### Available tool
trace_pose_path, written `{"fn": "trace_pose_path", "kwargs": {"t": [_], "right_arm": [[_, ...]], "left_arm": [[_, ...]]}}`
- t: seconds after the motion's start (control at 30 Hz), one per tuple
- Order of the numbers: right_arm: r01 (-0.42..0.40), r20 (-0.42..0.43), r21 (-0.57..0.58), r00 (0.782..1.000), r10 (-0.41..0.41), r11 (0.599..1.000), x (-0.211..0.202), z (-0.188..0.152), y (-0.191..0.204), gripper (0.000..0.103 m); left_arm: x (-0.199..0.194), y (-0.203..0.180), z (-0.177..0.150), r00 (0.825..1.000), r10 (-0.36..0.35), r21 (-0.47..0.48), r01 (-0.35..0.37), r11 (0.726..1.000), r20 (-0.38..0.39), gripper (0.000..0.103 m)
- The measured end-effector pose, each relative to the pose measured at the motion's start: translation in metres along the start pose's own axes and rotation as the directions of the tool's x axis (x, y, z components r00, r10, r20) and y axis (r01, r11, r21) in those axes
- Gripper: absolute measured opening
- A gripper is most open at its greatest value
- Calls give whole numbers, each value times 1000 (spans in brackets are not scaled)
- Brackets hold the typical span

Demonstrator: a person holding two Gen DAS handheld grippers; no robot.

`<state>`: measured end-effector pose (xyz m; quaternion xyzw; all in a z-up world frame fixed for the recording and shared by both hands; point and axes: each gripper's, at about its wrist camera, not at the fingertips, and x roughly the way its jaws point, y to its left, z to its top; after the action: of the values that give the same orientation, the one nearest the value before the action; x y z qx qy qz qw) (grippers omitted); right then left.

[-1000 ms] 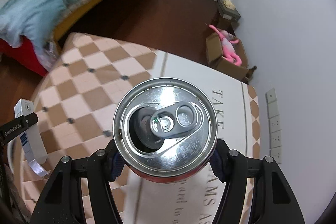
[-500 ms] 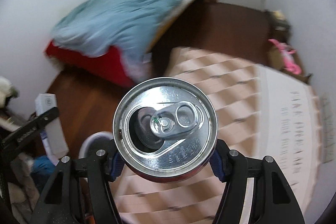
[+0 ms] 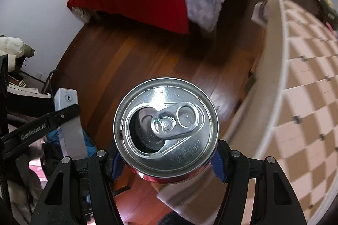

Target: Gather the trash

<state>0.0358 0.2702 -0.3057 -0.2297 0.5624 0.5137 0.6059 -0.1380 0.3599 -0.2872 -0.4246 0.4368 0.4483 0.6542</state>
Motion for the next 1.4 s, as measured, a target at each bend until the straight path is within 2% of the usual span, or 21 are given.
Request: {"fn": "trace_pose_path", "kwargs": {"t": [0.03,0.07,0.1,0.13,0.2,0.23,0.37,0.47,0.73,1.07,1.4], "right_arm": [[-2,-7,6,1000,2,1000,6,2,0,69],[-11,-27,12,1000,11,1000,16,5,2,69],[-16,-39,15,999,16,1000,21,5,3,69],[-24,-52,19,998,25,1000,26,8,2,71],[-51,-64,33,997,53,998,31,9,3,97],[-53,-58,28,997,54,998,31,9,4,100],[-39,-39,5,998,40,999,22,4,4,103],[10,-22,-22,1000,-10,1000,9,-6,1,103],[124,25,-127,992,-122,984,-41,-45,8,103],[88,77,-186,994,-75,979,-130,-99,20,103],[41,172,-230,985,-1,972,-242,-130,24,103]], "left_arm": [[0,2,1,1000,-1,-7,1,1000,-2,57],[0,5,1,1000,-1,-15,1,1000,0,85],[-2,9,1,1000,-4,-25,4,1000,6,101],[-4,15,1,1000,-8,-33,8,999,12,101],[-7,24,0,1000,18,-40,-18,999,13,101],[-10,30,0,1000,24,-39,-23,999,18,101],[-26,40,-14,993,98,-22,-97,995,71,101],[-40,44,-31,986,134,-13,-133,991,103,101],[-83,35,-79,977,156,32,-162,986,145,101],[-160,18,-131,972,121,74,-138,988,199,101],[-254,-11,-166,956,4,159,-53,986,293,101]]}}
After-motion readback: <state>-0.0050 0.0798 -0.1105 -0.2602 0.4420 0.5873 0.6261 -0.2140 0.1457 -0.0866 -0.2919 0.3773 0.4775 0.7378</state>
